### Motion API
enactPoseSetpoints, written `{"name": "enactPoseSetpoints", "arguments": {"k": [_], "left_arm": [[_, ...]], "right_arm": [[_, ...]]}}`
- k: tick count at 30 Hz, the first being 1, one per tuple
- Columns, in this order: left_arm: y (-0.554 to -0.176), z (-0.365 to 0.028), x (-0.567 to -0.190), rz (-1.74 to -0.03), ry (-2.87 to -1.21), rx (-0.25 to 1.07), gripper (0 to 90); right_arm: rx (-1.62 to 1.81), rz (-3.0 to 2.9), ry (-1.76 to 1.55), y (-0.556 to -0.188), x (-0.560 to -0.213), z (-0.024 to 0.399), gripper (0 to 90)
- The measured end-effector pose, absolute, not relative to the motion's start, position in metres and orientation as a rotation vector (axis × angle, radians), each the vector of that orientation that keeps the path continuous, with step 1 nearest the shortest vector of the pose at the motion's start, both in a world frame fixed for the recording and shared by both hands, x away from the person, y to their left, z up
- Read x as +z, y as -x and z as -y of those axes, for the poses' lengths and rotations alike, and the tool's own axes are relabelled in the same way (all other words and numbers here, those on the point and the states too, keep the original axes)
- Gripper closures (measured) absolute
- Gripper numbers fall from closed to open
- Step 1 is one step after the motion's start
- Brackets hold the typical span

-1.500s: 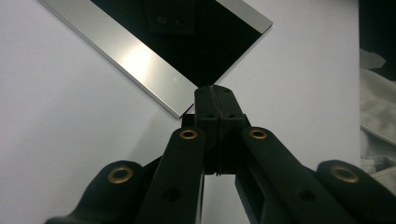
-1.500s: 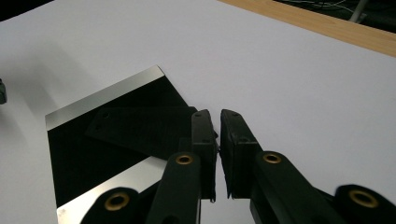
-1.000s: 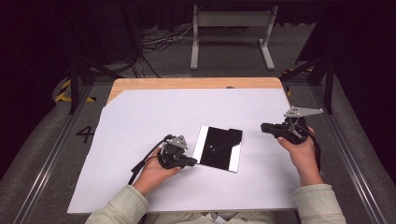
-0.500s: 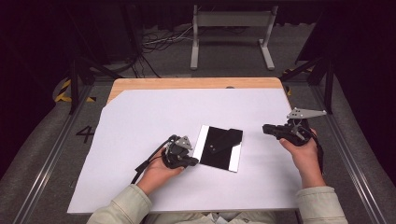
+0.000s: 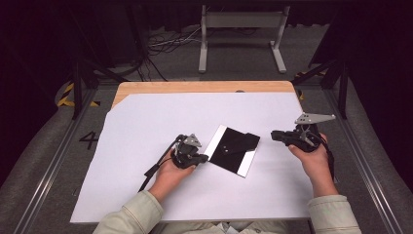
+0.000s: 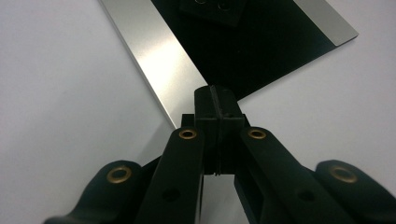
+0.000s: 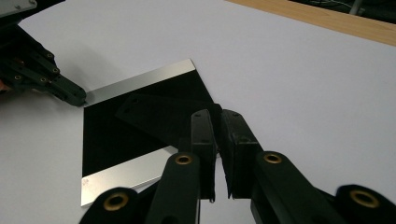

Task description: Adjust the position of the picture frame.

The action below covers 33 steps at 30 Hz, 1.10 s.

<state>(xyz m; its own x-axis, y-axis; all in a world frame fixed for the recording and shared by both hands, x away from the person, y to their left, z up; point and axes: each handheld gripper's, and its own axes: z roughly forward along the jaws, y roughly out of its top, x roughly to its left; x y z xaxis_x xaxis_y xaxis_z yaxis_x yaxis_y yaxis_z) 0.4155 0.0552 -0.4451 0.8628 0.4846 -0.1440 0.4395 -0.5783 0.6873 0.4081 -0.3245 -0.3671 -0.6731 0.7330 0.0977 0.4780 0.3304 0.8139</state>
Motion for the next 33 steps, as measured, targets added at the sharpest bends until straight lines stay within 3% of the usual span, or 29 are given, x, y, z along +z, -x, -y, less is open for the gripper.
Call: {"name": "enactPoseSetpoints", "arguments": {"k": [6,12,18,33], "left_arm": [[-0.415,-0.055,-0.445,-0.687,-2.255,0.121,90.0],[-0.409,-0.077,-0.429,-0.644,-2.133,0.129,90.0],[-0.399,-0.096,-0.423,-0.651,-2.143,0.173,90.0],[-0.385,-0.126,-0.423,-0.718,-2.138,0.211,88.8]], "right_arm": [[1.226,-2.334,-1.089,-0.414,-0.371,0.318,83.5],[1.175,-2.357,-1.079,-0.423,-0.376,0.309,84.2],[1.110,-2.379,-1.047,-0.439,-0.386,0.300,89.5],[0.992,-2.411,-1.046,-0.470,-0.417,0.299,89.8]]}}
